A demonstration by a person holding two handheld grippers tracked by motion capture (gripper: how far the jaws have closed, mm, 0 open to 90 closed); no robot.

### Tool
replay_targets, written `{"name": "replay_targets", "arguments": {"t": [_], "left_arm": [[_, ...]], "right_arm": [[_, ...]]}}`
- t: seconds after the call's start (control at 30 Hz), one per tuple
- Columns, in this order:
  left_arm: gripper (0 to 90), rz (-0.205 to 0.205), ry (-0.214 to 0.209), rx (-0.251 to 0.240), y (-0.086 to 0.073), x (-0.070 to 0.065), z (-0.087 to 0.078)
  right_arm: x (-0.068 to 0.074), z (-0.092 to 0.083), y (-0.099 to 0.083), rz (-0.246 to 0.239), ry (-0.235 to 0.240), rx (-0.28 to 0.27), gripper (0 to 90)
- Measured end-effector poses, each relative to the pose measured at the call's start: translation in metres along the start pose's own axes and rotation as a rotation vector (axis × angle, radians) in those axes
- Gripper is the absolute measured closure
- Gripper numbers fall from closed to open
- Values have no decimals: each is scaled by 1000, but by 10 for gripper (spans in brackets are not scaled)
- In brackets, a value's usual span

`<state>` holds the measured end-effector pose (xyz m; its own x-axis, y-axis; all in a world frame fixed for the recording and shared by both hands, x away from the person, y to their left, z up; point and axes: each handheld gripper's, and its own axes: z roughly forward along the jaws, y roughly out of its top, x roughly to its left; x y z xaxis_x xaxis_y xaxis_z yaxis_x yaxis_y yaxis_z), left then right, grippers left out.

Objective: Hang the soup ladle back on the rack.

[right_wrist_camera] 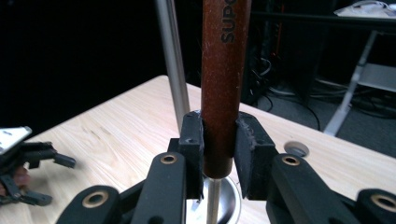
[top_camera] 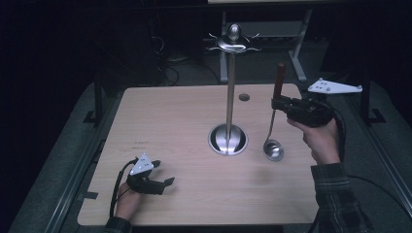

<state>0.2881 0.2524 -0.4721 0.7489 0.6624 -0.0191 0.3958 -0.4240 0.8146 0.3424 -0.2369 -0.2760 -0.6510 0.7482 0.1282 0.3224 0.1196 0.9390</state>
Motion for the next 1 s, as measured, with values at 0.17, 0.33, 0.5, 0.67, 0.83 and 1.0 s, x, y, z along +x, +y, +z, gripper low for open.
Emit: {"name": "replay_targets", "arguments": {"t": [0.17,0.33,0.5,0.67,0.83,1.0], "left_arm": [[140,-1,-1,-4,0,0,-1],[140,-9,-2,-25,-1,1,-2],[140,-2,3,-36,-1,0,-3],[139,-7,1,-44,-1,1,-4],[140,-7,0,-42,-1,1,-4],[140,-7,0,-44,-1,1,-4]], "right_arm": [[4,3,15,-10,22,-14,740],[9,6,31,-33,35,-24,741],[12,8,42,-44,46,-29,740],[18,14,54,-60,60,-29,740],[20,16,56,-63,66,-27,740],[20,21,56,-61,72,-18,740]]}}
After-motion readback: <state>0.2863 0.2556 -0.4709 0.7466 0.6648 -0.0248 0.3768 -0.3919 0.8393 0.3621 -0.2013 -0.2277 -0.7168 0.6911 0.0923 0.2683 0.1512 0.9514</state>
